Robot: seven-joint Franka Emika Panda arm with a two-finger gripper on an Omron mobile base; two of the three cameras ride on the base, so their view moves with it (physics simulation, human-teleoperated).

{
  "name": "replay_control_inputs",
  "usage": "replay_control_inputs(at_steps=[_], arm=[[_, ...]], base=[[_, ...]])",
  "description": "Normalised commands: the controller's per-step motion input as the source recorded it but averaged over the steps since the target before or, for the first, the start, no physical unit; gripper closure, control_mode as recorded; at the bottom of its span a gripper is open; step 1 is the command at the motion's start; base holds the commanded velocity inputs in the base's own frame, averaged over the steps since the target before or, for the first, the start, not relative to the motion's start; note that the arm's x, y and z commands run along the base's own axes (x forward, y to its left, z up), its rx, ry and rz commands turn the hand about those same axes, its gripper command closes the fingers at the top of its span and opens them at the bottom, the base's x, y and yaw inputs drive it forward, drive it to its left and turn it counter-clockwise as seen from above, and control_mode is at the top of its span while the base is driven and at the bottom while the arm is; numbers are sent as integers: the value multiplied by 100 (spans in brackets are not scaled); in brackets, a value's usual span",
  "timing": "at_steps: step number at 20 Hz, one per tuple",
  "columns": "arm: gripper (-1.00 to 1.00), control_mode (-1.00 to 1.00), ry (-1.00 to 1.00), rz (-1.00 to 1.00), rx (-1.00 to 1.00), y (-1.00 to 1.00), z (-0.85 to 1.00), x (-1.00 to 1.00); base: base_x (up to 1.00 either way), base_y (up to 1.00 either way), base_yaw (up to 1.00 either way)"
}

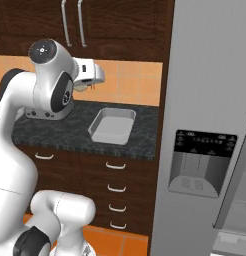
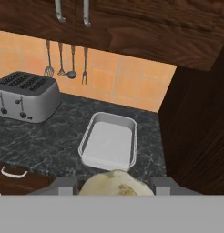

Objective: Place one garlic and one steak in each tupperware on the nearby counter, to pack two identical lunches.

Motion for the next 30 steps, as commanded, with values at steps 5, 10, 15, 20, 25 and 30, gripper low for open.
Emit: replay_control_inputs(at_steps=[5, 10, 15, 20, 25, 30], arm=[[100, -100, 0, 0, 0, 0, 0, 0], [100, -100, 0, -4, 0, 0, -41, 29], [100, -100, 7, -7, 1, -1, -96, 70], [100, -100, 9, -6, 6, 5, -81, 49], [100, -100, 8, -2, 2, 23, -45, 33], [100, -100, 13, 0, 12, 20, -31, 23]], base=[[0, 0, 0], [0, 0, 0], [0, 0, 0], [0, 0, 0], [0, 0, 0], [0, 0, 0]])
